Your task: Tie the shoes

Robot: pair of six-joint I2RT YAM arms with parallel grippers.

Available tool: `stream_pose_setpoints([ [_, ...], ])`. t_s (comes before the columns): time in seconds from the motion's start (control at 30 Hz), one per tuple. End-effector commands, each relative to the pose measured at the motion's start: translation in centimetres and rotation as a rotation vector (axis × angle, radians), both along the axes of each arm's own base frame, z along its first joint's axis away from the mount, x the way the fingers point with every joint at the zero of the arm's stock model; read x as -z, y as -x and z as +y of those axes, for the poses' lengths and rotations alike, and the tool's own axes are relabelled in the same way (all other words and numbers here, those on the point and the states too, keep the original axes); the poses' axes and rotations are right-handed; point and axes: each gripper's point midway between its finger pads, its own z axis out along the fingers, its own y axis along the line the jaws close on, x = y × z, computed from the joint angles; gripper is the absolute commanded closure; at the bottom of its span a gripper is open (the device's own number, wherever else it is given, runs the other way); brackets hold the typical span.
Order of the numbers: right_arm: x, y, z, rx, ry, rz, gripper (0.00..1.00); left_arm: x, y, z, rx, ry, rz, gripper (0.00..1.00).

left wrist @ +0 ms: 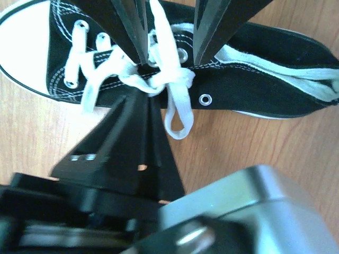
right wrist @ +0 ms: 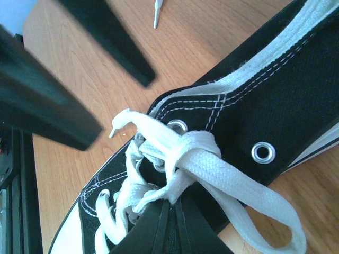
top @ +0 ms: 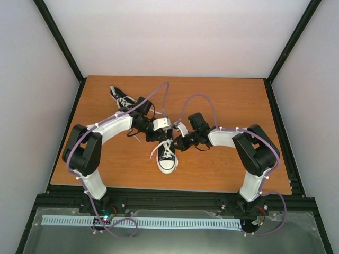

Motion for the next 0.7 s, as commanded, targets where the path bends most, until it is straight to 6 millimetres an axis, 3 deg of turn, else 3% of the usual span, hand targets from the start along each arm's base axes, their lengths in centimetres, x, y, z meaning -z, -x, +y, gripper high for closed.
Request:
stream_pose_setpoints([
  [0.0,-0.7,-0.6,0.0,0.035,0.029,0.012,0.95,-2.7,0.6,-0.3,0.091,0.023,-0.164,0.74],
  [0.13,-1.1,-1.1,0.2,0.078,0.036,0.045,0.96,-2.2,1.5,-0.4,0.094,0.006,-0.151,0.76],
  [0.3,-1.8,-1.1,0.9,0.09,0.008,0.086,0.97,-1.3,2.6,-0.9,0.088,0.005,-0.179,0.69],
  [0.67,-2.4,-0.8,1.9,0.079,-0.004,0.101,0.97,0.2,-0.4,-1.4,-0.034,-0.041,-0.241,0.65],
])
